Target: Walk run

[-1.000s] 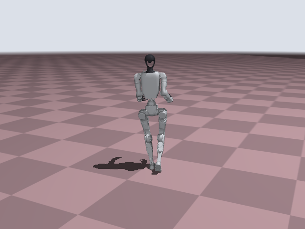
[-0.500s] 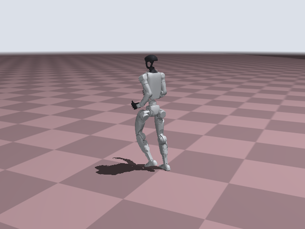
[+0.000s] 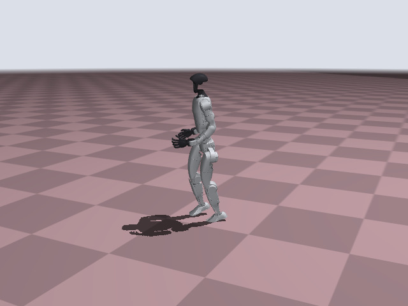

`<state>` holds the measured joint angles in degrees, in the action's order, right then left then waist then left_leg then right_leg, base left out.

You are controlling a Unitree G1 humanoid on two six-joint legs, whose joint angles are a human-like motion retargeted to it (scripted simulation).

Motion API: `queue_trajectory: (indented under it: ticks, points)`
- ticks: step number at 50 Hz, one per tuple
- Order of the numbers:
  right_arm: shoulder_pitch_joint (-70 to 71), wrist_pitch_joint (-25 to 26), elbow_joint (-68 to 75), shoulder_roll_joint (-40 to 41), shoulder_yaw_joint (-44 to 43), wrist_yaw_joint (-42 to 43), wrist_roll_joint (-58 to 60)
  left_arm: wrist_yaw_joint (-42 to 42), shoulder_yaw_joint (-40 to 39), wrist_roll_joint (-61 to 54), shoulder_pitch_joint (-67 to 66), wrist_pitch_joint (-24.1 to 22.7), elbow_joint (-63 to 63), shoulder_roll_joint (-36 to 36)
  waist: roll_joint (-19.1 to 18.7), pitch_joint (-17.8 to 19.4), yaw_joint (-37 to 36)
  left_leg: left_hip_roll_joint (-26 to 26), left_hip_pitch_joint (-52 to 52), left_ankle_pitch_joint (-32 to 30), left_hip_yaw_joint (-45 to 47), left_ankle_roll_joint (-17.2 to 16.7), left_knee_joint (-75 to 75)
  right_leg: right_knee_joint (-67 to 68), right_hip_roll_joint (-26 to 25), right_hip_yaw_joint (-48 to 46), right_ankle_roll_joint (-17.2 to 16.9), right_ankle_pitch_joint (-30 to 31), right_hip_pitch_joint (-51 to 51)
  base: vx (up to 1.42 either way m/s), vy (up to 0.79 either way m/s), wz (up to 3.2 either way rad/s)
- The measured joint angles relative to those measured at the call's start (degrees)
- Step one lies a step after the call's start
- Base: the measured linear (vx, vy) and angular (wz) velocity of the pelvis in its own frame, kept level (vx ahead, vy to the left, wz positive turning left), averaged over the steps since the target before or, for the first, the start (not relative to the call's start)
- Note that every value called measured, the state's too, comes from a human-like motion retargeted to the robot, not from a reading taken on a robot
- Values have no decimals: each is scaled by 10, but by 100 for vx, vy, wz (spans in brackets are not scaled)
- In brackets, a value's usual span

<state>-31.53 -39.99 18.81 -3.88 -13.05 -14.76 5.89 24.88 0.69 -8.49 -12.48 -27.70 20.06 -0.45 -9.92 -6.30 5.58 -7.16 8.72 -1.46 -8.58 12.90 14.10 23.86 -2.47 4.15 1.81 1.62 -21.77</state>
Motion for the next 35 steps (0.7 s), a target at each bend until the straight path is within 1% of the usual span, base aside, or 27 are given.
queue_trajectory:
  ticks: [2, 3, 5, 6, 7, 8, 10, 11, 12, 13, 14, 15, 16, 17, 18, 20, 22, 25, 26, 27, 28, 29, 30, 31, 32, 33, 35]
  points:
    - [-5, 4, -6, 10, 3, 15, 3, -3, 10, -2, 3, -1, 3, 4, 14, 6, 15, -21, -32, -44, -43, -12, -10, -102, 0, 71, -10, -24, 9, 65, -7, 281]
    - [-5, 6, -10, 14, 5, 22, 4, -3, 15, -4, 3, -1, 4, 5, 21, 9, 12, -30, -47, -62, -58, -20, -11, -142, 0, 104, -23, -40, 14, 81, -12, 184]
    - [5, 9, -19, 21, 16, 40, 6, 2, 18, -8, -1, -2, 4, 11, 36, 16, -9, -44, -73, -95, -78, -53, 2, -190, 9, 135, -71, -66, 27, 76, -15, 131]
    - [17, 11, -23, 23, 21, 52, 8, 9, 20, -10, -2, -1, 4, 15, 43, 21, -9, -57, -81, -115, -101, -86, 30, -182, 9, 121, -71, -24, 25, 85, -18, 166]
    - [30, 13, -26, 24, 26, 62, 9, 16, 21, -13, -5, 0, 4, 19, 45, 24, -8, -63, -83, -139, -112, -123, 62, -167, 2, 114, -61, -15, 26, 103, -21, 203]
    - [46, 15, -28, 25, 32, 69, 11, 24, 18, -15, -9, 2, 3, 22, 39, 19, -7, -56, -71, -170, -100, -171, 107, -141, -16, 121, -28, -72, 32, 104, -23, 194]
    - [72, 16, -32, 26, 46, 77, 9, 41, 5, -9, -27, 3, 5, 20, 38, 14, -8, -44, -34, -228, -41, -278, 219, -87, -20, 93, 11, -143, 54, 91, -6, 226]
    - [94, 18, -31, 24, 45, 82, -3, 50, -4, 1, -26, 0, 10, 11, 37, 23, 16, -44, -4, -241, 10, -279, 285, -58, 19, 52, -11, -166, 56, 75, 30, 313]
    - [116, 20, -30, 21, 45, 84, -18, 54, -13, 12, -29, -3, 15, 1, 40, 27, 29, -43, 27, -243, 49, -279, 340, -42, 47, 21, -24, -179, 62, 88, 17, 285]
    - [137, 24, -29, 18, 47, 79, -39, 49, -21, 22, -39, -7, 18, -12, 52, 23, 24, -41, 59, -228, 64, -279, 375, -51, 53, 7, -16, -176, 76, 93, -32, 152]
    - [155, 29, -32, 20, 47, 67, -57, 40, -23, 28, -52, -11, 19, -21, 59, 19, 14, -20, 87, -190, 89, -263, 396, -72, 40, 1, -2, -167, 94, 75, -63, 50]
    - [171, 35, -36, 25, 45, 52, -72, 28, -24, 32, -67, -14, 19, -27, 64, 15, 1, 11, 114, -142, 118, -239, 411, -99, 18, -1, 17, -155, 115, 67, -47, 48]
    - [181, 35, -47, 26, 43, 48, -76, 24, -23, 28, -79, -13, 21, -33, 75, 17, -8, 24, 137, -110, 158, -204, 407, -113, 23, -7, 22, -139, 132, 79, -31, 55]
    - [189, 35, -59, 27, 41, 46, -80, 22, -24, 24, -90, -12, 24, -38, 88, 18, -19, 33, 160, -78, 193, -174, 397, -128, 28, -15, 24, -121, 149, 99, -16, 60]
    - [196, 33, -72, 25, 41, 50, -82, 22, -27, 20, -98, -11, 27, -41, 101, 19, -34, 38, 182, -45, 218, -154, 378, -143, 34, -24, 19, -97, 165, 95, -16, 33]
    - [203, 26, -98, 20, 43, 68, -81, 28, -33, 16, -102, -7, 34, -40, 123, 21, -73, 47, 228, 7, 254, -132, 321, -172, 44, -43, -3, -36, 193, 90, -15, 9]
    - [201, 20, -113, 15, 33, 80, -67, 27, -31, 21, -99, -8, 37, -34, 135, 23, -101, 34, 263, 45, 241, -103, 228, -190, 43, -63, -24, 25, 216, 96, -9, 52]
    - [186, 23, -111, 14, 18, 83, -32, 8, -24, 33, -86, -11, 29, -24, 139, 27, -105, 43, 266, 106, 266, -55, 89, -194, 24, -97, -36, 108, 248, 96, -13, 110]
    - [179, 26, -102, 16, 21, 86, -17, 0, -26, 36, -79, -9, 26, -22, 141, 30, -103, 43, 259, 104, 271, -47, 63, -185, 20, -110, -36, 136, 259, 103, -21, 80]
    - [171, 29, -92, 19, 26, 90, -4, -7, -28, 38, -72, -7, 21, -21, 144, 31, -103, 44, 252, 97, 278, -28, 44, -172, 16, -118, -36, 166, 268, 142, -24, 31]
    - [159, 30, -81, 21, 31, 93, 5, -11, -30, 38, -67, -6, 15, -19, 151, 31, -108, 44, 245, 82, 286, 9, 40, -151, 14, -114, -36, 200, 274, 146, -23, 52]
    - [144, 25, -68, 25, 32, 94, 15, -15, -28, 38, -63, -4, 9, -17, 150, 30, -97, 36, 229, 115, 271, 21, 61, -113, 7, -118, -42, 240, 271, 143, -18, 106]
    - [127, 18, -54, 31, 31, 94, 25, -19, -23, 37, -58, -1, 3, -14, 146, 28, -79, 23, 209, 171, 245, 21, 96, -67, -4, -125, -51, 283, 263, 123, -14, 177]
    - [108, 13, -39, 32, 37, 101, 35, -21, -23, 33, -48, 0, -3, -13, 148, 44, -57, -10, 199, 180, 187, 21, 115, 52, 11, -151, -36, 283, 237, 114, -15, 193]
    - [92, 9, -22, 33, 41, 106, 44, -23, -24, 28, -34, 2, -7, -11, 145, 56, -38, -22, 187, 191, 155, 21, 132, 149, 15, -166, -26, 284, 211, 112, -18, 172]
    - [80, 7, -3, 34, 40, 109, 49, -21, -28, 21, -14, 4, -6, -7, 131, 61, -23, 9, 170, 206, 177, 21, 143, 201, -1, -163, -22, 284, 182, 116, -18, 137]
    - [51, 8, 32, 41, 36, 102, 48, -19, -19, 10, 24, 7, 0, 2, 90, 58, -17, 41, 136, 227, 153, 14, 134, 249, -58, -122, -37, 224, 116, 111, -19, 77]
